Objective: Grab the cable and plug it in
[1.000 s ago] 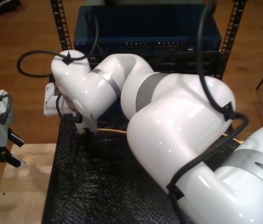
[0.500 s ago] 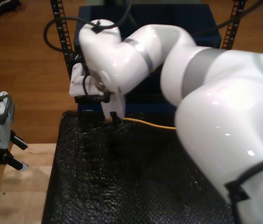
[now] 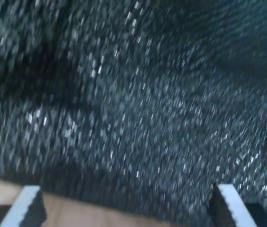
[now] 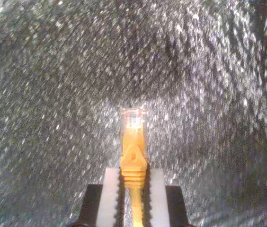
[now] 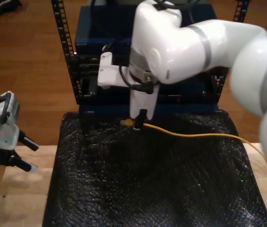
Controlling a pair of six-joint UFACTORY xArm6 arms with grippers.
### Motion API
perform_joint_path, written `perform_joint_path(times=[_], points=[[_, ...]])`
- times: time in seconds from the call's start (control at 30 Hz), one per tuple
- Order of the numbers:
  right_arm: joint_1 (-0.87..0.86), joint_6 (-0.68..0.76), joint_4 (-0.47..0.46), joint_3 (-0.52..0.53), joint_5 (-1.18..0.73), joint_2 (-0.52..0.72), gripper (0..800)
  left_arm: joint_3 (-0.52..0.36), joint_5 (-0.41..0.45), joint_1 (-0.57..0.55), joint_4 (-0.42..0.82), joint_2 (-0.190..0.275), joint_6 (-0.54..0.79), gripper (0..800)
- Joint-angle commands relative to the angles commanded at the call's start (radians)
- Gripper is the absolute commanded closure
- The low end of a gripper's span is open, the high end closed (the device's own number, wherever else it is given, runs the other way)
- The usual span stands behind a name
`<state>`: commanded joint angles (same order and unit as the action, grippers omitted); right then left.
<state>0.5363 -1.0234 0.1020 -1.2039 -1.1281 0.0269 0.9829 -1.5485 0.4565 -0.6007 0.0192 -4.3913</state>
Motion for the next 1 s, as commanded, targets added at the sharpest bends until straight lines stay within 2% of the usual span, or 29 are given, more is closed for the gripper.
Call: perform_joint_path(times=[0.17, 0.4, 0.7, 0.87, 1.0], points=[[-0.028, -0.057, 0.080, 0.060, -0.002, 0.106, 797, -0.002, -0.032, -0.066, -0.043, 0.008, 0.003, 0], [-0.133, -0.112, 0.189, 0.097, -0.080, 0.224, 797, 0.014, -0.026, -0.239, -0.101, 0.017, 0.000, 0], [-0.190, -0.129, 0.213, 0.115, -0.106, 0.344, 797, 0.149, -0.020, -0.436, -0.213, 0.011, -0.011, 0], [-0.209, -0.129, 0.215, 0.115, -0.110, 0.368, 797, 0.172, -0.018, -0.508, -0.296, 0.011, -0.014, 0], [-0.221, -0.130, 0.218, 0.115, -0.112, 0.376, 797, 0.184, -0.018, -0.519, -0.351, 0.009, -0.011, 0]])
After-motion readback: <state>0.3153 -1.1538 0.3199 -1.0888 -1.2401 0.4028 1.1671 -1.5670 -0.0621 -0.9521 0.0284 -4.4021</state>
